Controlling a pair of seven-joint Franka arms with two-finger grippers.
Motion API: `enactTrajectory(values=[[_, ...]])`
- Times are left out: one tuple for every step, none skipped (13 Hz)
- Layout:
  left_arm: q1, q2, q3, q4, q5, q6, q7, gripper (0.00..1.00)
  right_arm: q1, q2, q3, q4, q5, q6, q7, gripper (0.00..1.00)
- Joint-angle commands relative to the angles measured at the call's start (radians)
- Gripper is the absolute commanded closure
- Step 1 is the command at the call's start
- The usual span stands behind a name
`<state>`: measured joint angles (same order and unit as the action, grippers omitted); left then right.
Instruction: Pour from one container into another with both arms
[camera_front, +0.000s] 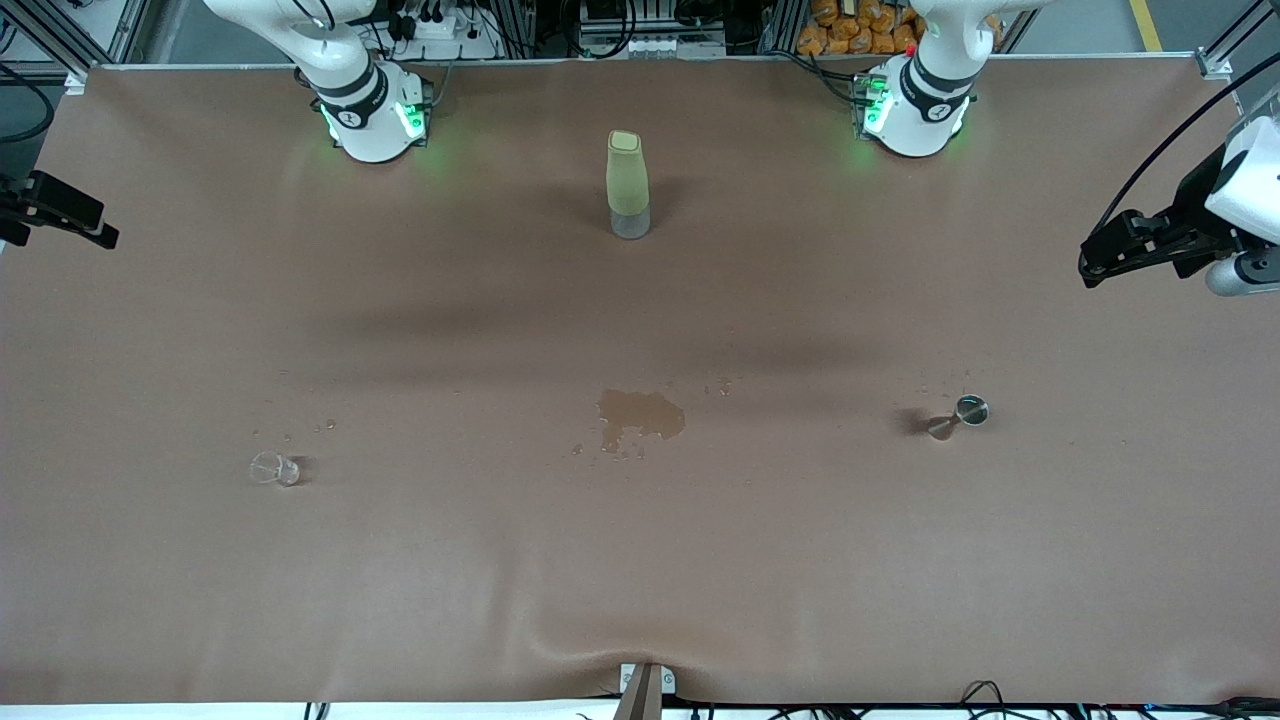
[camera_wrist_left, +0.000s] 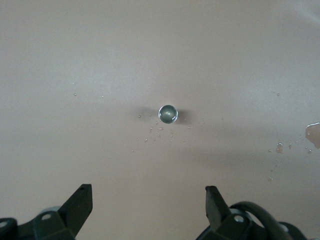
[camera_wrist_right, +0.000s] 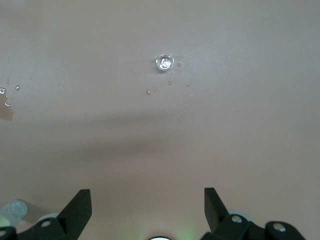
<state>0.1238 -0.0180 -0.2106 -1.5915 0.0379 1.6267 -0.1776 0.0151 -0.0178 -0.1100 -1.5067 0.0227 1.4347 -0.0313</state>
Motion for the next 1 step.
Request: enactTrajectory(values=[[0.007,0.0,-0.001,0.008,-0.019,-0.014,0.015,0.0,-0.007,-0.002,0.003,0.002,0.005,0.003,-0.002,0.0]])
